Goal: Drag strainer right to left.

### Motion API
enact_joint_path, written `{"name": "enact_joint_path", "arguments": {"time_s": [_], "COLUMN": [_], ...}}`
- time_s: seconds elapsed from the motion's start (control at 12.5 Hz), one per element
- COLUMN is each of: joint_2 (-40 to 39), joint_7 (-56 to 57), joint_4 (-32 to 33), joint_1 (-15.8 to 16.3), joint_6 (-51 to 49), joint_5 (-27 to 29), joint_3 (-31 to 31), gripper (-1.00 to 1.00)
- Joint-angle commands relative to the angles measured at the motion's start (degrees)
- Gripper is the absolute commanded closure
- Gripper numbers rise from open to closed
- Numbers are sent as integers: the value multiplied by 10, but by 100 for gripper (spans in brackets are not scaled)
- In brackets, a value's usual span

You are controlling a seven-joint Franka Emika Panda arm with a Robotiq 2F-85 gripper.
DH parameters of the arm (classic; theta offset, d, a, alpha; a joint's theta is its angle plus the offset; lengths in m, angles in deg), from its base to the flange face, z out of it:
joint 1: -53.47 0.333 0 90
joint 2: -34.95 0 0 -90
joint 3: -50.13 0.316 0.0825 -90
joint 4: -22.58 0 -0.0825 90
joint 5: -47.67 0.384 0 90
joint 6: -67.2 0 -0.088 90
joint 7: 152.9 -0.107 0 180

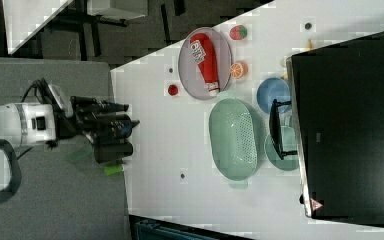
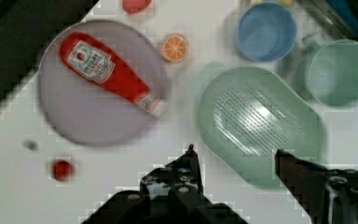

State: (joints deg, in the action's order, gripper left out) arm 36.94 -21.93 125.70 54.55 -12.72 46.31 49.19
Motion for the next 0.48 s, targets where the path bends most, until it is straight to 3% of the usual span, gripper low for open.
{"name": "enact_joint_path", "arguments": {"time_s": [0.08,0.32,0.48], "joint_2": [265,246,220], "joint_7": [-45,-45,-51], "joint_4": [124,160,203], "joint_1": [-10,-9,-9], "joint_6": [-133,-112,-62], "joint_5": [-15,-15,-14], "joint_3": [-32,-30,-28], "gripper": [-40,-99,-100]}}
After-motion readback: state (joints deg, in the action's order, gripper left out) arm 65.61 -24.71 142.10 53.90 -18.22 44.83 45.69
